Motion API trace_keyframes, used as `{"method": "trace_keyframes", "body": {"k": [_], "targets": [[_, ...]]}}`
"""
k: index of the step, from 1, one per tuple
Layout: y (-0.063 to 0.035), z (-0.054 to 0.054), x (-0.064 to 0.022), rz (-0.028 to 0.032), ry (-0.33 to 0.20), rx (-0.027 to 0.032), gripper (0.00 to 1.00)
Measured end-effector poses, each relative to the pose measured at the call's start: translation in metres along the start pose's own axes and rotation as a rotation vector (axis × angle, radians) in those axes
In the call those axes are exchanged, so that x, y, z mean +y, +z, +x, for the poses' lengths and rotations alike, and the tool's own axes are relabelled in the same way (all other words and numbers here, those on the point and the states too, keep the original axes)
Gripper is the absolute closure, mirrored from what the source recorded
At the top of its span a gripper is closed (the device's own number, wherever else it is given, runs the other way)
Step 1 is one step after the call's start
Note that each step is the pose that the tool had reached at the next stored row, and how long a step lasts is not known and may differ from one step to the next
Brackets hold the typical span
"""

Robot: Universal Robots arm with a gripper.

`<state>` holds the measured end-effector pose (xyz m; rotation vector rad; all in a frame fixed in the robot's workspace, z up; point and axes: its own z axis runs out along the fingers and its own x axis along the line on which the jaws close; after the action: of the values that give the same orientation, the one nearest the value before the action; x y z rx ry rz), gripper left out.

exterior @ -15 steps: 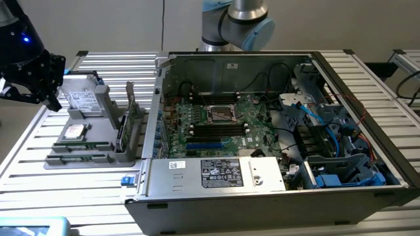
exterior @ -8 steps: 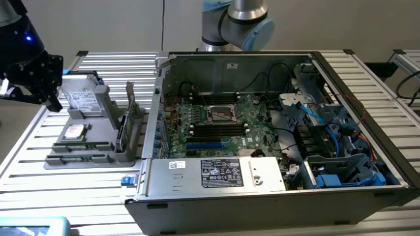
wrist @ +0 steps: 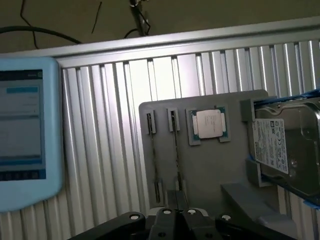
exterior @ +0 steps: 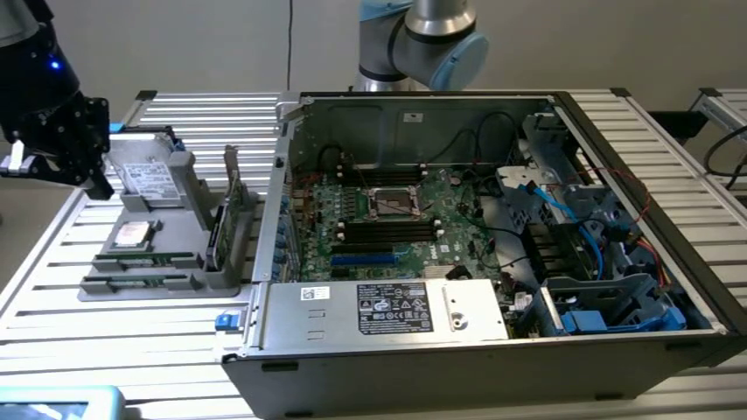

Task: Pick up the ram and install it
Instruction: 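Pick up the ram and move it above insertion slot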

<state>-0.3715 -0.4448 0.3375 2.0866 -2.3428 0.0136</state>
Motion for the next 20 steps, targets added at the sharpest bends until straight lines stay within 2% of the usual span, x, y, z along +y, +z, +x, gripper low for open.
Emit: {"method": "trace_keyframes", "body": {"k": [4, 6, 14, 15, 16, 17, 18, 19, 20], "targets": [[0.0, 0.0, 0.0, 0.0057, -0.065, 0.0023, 0.89], [0.0, 0.0001, 0.0, 0.0066, -0.086, 0.0038, 0.89], [0.0, 0.0, 0.0, 0.0052, -0.092, 0.0045, 0.88], [0.0, 0.0, 0.0, 0.0052, -0.092, 0.0045, 0.83], [0.0, 0.0, 0.0, 0.0052, -0.092, 0.0045, 0.83], [0.0, 0.0, 0.0, 0.0051, -0.092, 0.0046, 0.76], [0.0001, 0.0, 0.0, 0.0051, -0.093, 0.0046, 0.76], [0.0004, 0.0001, 0.0, 0.0051, -0.094, 0.0046, 0.64], [0.0013, 0.0002, 0.0, 0.0054, -0.096, 0.0043, 0.64]]}}
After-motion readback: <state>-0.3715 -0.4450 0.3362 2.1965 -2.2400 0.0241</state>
